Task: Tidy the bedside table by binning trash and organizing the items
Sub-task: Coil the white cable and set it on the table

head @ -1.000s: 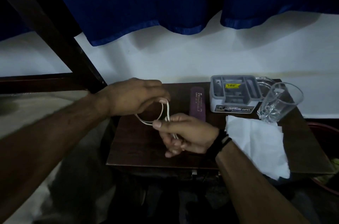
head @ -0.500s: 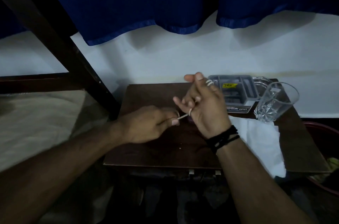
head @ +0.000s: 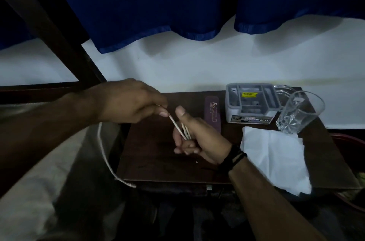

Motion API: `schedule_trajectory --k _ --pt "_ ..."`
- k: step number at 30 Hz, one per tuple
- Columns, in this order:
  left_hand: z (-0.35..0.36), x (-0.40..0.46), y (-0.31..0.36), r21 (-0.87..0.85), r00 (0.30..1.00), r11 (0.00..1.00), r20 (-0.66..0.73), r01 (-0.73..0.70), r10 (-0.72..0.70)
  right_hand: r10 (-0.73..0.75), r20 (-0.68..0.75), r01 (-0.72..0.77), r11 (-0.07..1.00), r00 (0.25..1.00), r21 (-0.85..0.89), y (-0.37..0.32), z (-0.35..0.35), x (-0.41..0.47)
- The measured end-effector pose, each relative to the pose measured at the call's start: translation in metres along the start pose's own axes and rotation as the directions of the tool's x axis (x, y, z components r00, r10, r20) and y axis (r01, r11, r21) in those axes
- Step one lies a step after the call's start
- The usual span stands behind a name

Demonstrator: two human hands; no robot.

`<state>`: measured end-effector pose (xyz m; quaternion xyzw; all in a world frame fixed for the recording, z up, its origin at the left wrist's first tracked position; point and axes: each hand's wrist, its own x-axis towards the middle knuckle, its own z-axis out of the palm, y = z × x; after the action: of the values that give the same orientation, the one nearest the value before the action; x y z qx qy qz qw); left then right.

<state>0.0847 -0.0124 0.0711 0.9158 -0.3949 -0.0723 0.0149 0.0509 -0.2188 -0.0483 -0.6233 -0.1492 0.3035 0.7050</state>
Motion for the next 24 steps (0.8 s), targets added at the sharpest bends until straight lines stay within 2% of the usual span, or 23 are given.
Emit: schedule_trajectory --k 3,5,8,10,12,14,17,19,21,24 --pt "0.002 0.007 0.0 -0.003 0.996 0.997 -0.056 -0.072 0.071 0.027 0.284 -0.085 0.977 0.958 0.195 -0.003 0.002 -0.004" --pt "0.01 0.011 0.0 -0.063 0.992 0.995 -0.11 -0.071 0.064 -0.045 0.409 -0.105 0.936 0.911 0.337 -0.005 0.0 -0.006" --pt "0.031 0.018 0.004 -0.279 0.981 0.959 -0.195 -0.054 -0.001 -0.258 0.496 -0.082 0.821 0.829 0.565 -0.013 -0.005 -0.01" --pt "0.045 0.022 0.017 -0.41 0.974 0.911 -0.22 -0.047 -0.049 -0.366 0.483 -0.075 0.732 0.795 0.677 -0.018 -0.009 -0.01" --pt "0.062 0.023 0.034 -0.57 0.973 0.822 -0.19 0.001 -0.133 -0.432 0.429 -0.094 0.609 0.793 0.788 -0.021 -0.013 -0.009" --pt "0.077 0.025 0.047 -0.651 0.96 0.756 -0.16 0.073 -0.231 -0.448 0.321 -0.065 0.498 0.834 0.865 -0.025 -0.017 -0.006" --pt "0.09 0.025 0.056 -0.616 0.936 0.76 -0.1 0.208 -0.338 -0.33 0.04 0.134 0.488 0.943 0.862 -0.028 -0.018 -0.002" --pt "0.091 0.024 0.061 -0.583 0.941 0.775 -0.051 0.245 -0.335 -0.257 -0.115 0.238 0.522 0.96 0.819 -0.026 -0.019 -0.001" --pt "0.091 0.022 0.062 -0.464 0.959 0.847 0.02 0.259 -0.282 -0.208 -0.234 0.313 0.644 0.95 0.698 -0.022 -0.019 0.002" --pt "0.077 0.012 0.057 -0.18 0.968 0.959 0.162 0.219 -0.191 -0.173 -0.373 0.332 0.845 0.912 0.419 -0.009 -0.02 0.006"
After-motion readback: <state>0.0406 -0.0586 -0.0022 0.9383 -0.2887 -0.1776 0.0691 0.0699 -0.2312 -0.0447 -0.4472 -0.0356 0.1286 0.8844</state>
